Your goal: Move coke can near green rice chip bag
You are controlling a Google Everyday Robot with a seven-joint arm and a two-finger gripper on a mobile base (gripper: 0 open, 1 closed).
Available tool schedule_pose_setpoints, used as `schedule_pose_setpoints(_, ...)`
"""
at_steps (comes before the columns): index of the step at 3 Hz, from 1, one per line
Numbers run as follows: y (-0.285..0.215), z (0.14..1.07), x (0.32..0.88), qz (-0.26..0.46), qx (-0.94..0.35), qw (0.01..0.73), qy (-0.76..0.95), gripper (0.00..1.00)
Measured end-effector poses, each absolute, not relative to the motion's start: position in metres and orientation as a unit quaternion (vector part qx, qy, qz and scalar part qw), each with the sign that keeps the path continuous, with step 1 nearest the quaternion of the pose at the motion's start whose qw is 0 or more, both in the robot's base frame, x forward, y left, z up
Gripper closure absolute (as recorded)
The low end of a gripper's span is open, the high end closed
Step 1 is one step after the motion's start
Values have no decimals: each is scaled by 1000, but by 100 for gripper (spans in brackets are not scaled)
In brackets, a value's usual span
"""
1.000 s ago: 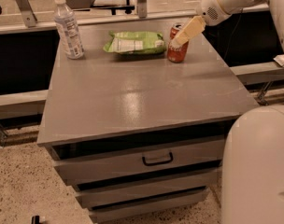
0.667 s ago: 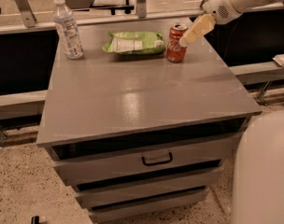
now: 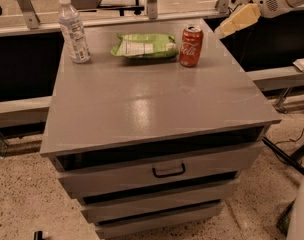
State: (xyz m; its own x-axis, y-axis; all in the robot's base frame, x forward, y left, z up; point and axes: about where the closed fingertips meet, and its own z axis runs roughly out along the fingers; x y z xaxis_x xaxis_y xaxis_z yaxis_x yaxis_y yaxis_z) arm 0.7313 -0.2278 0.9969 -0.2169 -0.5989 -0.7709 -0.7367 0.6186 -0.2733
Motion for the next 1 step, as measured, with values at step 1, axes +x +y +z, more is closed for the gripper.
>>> schedule_pose_setpoints(1,-230,998,731,74,-428,457,776,0)
